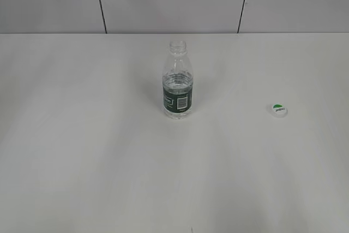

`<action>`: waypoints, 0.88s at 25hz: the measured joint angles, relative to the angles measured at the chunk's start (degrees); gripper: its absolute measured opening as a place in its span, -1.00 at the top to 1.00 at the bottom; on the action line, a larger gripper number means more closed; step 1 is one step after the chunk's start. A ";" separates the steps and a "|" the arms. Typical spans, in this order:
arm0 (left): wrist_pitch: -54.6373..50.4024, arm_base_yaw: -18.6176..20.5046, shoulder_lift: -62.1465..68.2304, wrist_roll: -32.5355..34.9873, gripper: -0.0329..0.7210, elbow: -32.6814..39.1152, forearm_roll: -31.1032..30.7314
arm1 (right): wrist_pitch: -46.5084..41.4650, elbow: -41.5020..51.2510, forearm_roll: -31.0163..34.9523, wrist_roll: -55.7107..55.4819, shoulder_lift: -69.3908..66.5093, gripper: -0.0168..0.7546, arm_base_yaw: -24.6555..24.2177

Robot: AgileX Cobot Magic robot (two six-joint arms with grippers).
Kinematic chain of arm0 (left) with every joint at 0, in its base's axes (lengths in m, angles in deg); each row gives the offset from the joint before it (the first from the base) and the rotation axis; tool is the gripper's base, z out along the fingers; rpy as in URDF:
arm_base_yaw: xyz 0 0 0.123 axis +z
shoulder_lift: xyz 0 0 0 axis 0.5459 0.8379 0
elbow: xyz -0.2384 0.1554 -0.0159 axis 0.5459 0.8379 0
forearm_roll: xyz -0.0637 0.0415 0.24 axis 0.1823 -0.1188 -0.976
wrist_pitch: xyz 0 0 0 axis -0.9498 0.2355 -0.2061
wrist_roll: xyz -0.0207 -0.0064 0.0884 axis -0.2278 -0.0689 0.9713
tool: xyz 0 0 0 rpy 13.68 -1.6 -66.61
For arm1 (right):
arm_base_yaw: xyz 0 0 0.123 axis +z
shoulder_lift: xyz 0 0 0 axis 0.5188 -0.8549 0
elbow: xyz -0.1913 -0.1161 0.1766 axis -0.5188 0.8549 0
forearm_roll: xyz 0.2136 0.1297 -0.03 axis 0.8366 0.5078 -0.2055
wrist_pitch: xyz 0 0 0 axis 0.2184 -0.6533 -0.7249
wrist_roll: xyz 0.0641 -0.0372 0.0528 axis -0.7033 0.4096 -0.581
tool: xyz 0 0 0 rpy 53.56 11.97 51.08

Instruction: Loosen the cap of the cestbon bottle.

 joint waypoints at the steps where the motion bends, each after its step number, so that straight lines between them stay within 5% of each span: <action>1: 0.00 0.00 -0.05 0.00 -0.25 0.00 0.00 | 0.00 0.00 0.00 0.00 0.00 -0.27 0.00; 22: 0.00 -0.12 -0.05 0.29 -0.25 0.00 0.00 | 0.05 0.00 -0.06 -0.05 0.00 -0.27 0.00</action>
